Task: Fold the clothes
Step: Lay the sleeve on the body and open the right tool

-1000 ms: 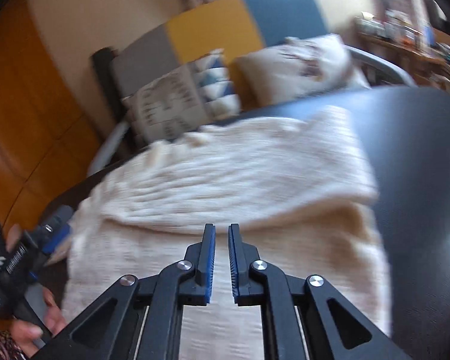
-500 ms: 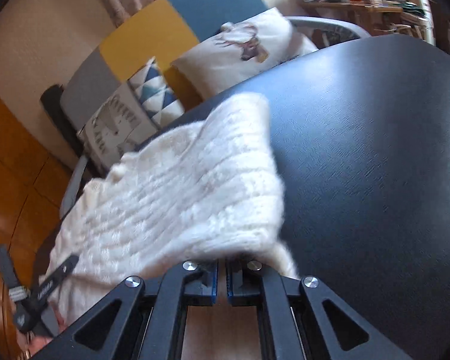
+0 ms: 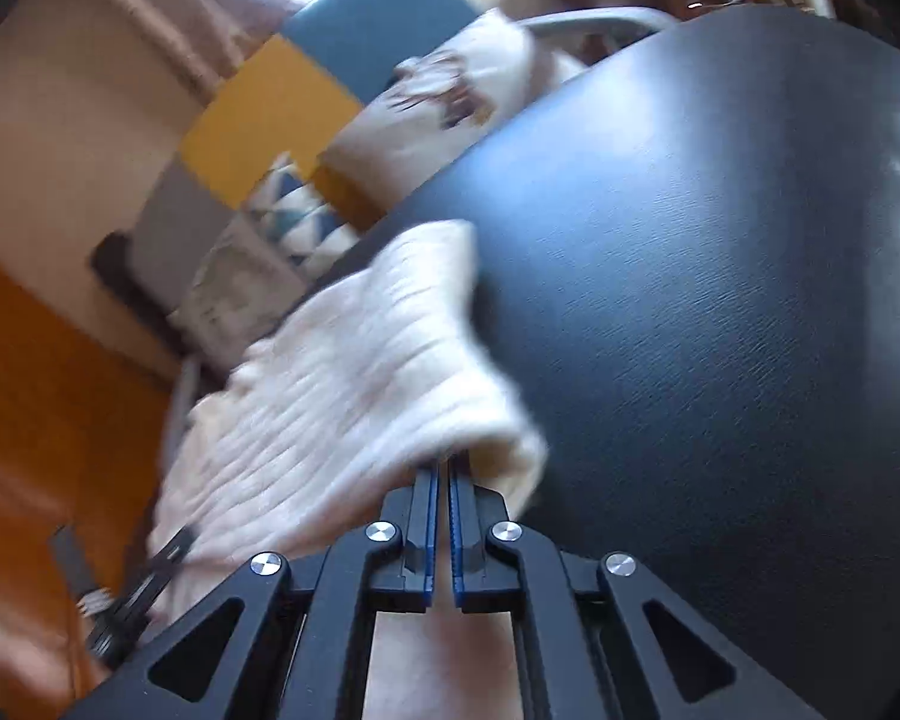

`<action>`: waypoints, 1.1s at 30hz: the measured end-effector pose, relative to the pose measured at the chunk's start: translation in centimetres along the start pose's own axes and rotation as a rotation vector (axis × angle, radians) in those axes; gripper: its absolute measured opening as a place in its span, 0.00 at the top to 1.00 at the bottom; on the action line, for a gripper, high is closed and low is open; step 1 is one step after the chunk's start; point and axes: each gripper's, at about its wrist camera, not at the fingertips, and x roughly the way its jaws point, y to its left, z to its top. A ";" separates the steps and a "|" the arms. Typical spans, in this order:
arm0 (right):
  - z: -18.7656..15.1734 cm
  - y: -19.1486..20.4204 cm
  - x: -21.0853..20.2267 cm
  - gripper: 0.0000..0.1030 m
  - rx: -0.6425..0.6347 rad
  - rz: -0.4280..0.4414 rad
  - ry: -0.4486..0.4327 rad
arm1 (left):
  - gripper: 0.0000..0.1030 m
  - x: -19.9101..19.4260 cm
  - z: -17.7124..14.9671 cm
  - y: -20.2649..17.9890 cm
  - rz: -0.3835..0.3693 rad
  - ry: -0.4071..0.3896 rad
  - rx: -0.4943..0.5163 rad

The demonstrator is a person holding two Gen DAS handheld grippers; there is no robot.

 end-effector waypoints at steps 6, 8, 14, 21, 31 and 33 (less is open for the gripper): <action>3.0 3.7 -0.8 0.90 -0.187 -0.094 -0.128 | 0.13 0.0 -0.2 0.0 0.000 -0.004 0.001; 4.6 4.0 1.8 0.90 -0.207 -0.131 -0.094 | 0.13 0.0 -0.2 0.0 -0.001 -0.005 0.000; 6.8 2.8 8.2 0.92 -0.259 -0.340 -0.004 | 0.13 0.1 -0.3 -0.1 -0.001 -0.009 0.001; 7.7 0.5 8.6 0.95 -0.215 -0.292 -0.019 | 0.13 0.1 -0.4 0.0 -0.004 -0.016 0.001; 1.9 2.3 2.1 0.90 -0.398 -0.295 0.022 | 0.13 0.1 -0.4 0.1 -0.004 -0.016 0.002; 1.0 0.9 2.8 0.90 -0.405 -0.339 0.025 | 0.13 0.1 -0.3 0.1 -0.004 -0.015 0.002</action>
